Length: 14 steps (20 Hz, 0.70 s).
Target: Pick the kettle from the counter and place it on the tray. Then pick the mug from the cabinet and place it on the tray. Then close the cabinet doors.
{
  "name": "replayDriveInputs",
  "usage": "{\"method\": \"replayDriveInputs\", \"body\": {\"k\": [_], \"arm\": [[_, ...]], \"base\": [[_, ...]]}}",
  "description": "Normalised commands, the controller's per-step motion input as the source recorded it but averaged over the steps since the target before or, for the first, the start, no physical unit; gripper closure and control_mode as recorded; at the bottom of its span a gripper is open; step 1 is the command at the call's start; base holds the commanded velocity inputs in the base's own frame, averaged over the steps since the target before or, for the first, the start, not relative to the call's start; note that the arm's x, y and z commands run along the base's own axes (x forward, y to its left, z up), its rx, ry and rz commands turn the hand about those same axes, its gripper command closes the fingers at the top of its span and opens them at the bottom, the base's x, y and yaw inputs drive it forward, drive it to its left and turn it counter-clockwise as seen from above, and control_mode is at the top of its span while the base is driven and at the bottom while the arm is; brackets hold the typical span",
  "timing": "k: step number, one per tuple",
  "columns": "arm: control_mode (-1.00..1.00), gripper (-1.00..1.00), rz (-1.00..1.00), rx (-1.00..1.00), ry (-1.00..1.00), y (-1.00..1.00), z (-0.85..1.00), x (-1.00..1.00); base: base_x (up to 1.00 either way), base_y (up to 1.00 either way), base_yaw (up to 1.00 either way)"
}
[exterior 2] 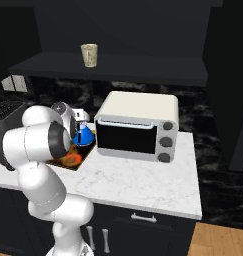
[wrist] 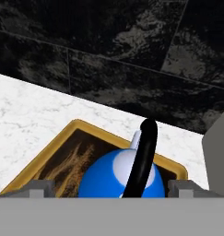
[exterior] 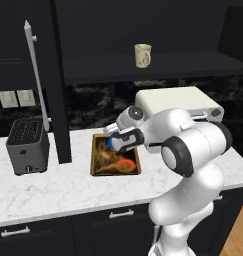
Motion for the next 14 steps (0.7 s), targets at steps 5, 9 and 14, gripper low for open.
{"method": "replayDriveInputs", "body": {"k": [5,9,14], "arm": [[-1.0,-1.0,-0.13,0.03,-0.06,0.0,0.18,-0.46],[-1.0,-1.0,-0.19,0.04,-0.22,0.0,0.16,-0.64],[-1.0,-1.0,-0.1,0.02,-0.16,0.0,0.3,-0.57]], "base": [[0.0,0.0,0.0],[0.0,0.0,0.0],[0.0,0.0,0.0]]}}
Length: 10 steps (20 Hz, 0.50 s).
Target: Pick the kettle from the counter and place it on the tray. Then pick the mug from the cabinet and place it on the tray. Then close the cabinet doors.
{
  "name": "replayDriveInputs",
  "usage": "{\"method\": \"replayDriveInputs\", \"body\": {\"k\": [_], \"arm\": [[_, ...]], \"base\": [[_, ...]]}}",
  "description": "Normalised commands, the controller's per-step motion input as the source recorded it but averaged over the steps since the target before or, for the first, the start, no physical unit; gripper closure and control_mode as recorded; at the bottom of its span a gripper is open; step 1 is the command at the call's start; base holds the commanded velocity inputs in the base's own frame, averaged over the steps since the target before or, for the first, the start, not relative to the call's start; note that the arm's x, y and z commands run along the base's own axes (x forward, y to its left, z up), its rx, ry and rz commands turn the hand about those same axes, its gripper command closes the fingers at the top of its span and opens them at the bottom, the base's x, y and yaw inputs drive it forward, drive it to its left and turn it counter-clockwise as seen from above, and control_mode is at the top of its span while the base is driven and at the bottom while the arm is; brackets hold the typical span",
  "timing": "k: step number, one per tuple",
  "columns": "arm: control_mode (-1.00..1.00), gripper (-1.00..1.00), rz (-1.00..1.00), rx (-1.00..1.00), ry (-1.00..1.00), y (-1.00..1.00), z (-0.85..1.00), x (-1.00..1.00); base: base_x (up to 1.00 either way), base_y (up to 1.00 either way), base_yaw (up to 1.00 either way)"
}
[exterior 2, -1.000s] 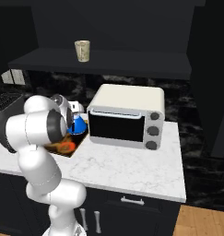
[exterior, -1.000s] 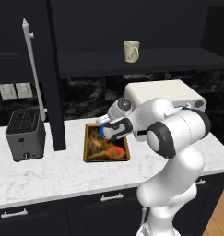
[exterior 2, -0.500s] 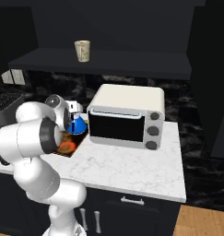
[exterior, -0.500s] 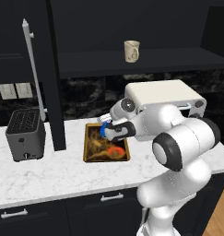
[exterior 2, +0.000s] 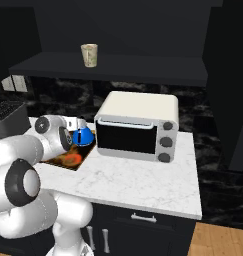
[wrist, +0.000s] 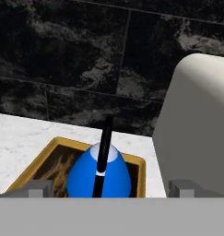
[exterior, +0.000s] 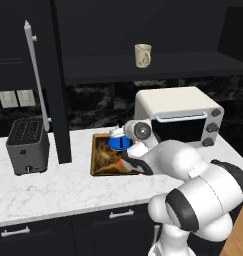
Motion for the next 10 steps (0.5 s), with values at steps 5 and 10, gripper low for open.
{"method": "replayDriveInputs", "body": {"k": [5,10], "arm": [[-1.0,-1.0,0.0,0.01,0.0,0.0,0.53,-0.47],[-1.0,-1.0,0.0,0.0,0.04,0.0,0.72,-0.3]], "base": [[0.0,0.0,0.0],[0.0,0.0,0.0]]}}
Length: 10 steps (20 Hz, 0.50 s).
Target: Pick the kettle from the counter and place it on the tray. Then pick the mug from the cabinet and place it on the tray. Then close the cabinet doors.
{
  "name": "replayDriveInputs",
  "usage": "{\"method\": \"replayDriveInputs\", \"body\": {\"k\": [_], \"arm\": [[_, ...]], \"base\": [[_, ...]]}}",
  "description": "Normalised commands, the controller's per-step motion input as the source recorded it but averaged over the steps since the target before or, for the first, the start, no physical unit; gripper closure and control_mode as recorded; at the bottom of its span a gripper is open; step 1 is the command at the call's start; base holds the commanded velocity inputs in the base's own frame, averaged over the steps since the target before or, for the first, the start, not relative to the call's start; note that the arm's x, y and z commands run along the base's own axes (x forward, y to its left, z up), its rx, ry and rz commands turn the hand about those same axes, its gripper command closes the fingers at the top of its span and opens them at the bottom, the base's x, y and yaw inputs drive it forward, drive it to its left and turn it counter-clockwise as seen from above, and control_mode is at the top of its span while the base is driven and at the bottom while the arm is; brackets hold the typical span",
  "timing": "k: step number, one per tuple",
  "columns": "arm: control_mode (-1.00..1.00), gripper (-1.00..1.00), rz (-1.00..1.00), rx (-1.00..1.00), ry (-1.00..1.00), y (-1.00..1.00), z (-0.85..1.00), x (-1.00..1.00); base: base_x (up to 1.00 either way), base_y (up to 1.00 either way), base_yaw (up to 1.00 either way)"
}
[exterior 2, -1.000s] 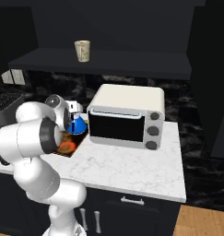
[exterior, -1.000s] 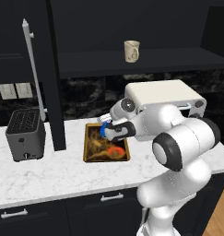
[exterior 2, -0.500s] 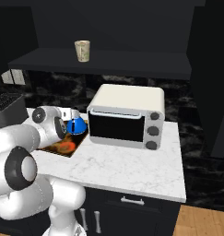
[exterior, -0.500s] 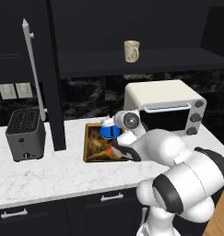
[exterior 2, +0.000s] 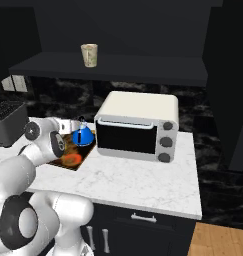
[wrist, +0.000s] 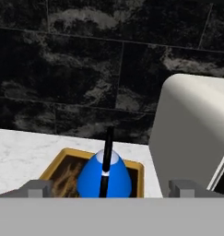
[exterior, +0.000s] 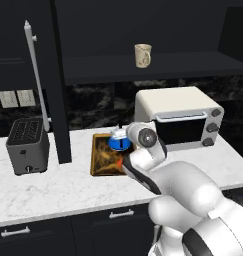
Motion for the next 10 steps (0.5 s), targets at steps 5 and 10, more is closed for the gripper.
{"method": "replayDriveInputs", "body": {"k": [5,10], "arm": [[-1.0,-1.0,0.0,0.02,0.14,-0.04,0.81,-0.17],[-1.0,-1.0,0.0,0.02,0.15,-0.04,0.68,-0.26]], "base": [[0.0,0.0,0.0],[0.0,0.0,0.0]]}}
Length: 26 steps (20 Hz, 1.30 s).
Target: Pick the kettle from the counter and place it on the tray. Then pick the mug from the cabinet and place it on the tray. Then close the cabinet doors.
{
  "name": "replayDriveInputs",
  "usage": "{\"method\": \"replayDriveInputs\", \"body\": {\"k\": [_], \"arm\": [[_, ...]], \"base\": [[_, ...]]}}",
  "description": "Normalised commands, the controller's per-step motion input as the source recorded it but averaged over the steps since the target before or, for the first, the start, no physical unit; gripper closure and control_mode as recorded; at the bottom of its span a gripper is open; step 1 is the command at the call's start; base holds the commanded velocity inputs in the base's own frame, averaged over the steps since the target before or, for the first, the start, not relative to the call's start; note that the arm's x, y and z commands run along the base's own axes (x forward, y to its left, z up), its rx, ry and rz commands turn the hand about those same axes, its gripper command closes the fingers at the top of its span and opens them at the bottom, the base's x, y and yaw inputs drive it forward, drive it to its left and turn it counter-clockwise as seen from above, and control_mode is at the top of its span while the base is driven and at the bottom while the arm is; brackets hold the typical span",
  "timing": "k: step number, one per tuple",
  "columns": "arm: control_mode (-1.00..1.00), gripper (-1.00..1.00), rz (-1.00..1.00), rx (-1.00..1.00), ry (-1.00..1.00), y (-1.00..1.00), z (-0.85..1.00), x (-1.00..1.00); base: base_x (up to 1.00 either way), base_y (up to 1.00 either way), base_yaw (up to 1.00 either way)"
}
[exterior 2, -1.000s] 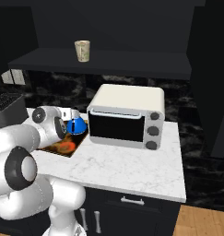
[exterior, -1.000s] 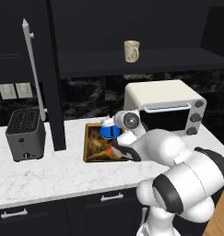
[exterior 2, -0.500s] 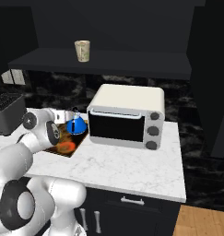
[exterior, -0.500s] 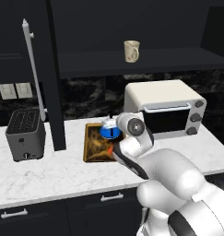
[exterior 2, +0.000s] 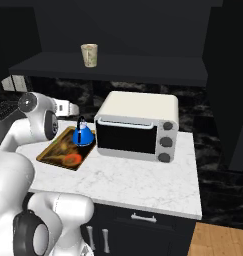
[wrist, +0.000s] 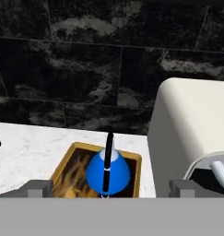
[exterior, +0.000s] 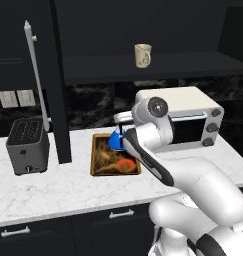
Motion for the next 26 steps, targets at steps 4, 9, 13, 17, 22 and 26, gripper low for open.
{"method": "replayDriveInputs", "body": {"k": [4,9,13,17,22,26], "arm": [[-1.0,-1.0,0.0,0.0,0.01,-0.11,0.58,-0.38],[-1.0,-1.0,0.0,0.0,-0.02,-0.11,0.59,-0.3],[-1.0,-1.0,0.0,0.0,-0.06,-0.09,0.59,-0.08],[-1.0,-1.0,0.0,0.0,-0.01,-0.15,0.56,0.0],[-1.0,-1.0,0.0,0.0,-0.09,-0.23,0.41,0.04],[-1.0,-1.0,0.0,0.01,-0.21,-0.23,0.35,0.16]], "base": [[0.0,0.0,0.0],[0.0,0.0,0.0],[0.0,0.0,0.0],[0.0,0.0,0.0],[0.0,0.0,0.0],[0.0,0.0,0.0]]}}
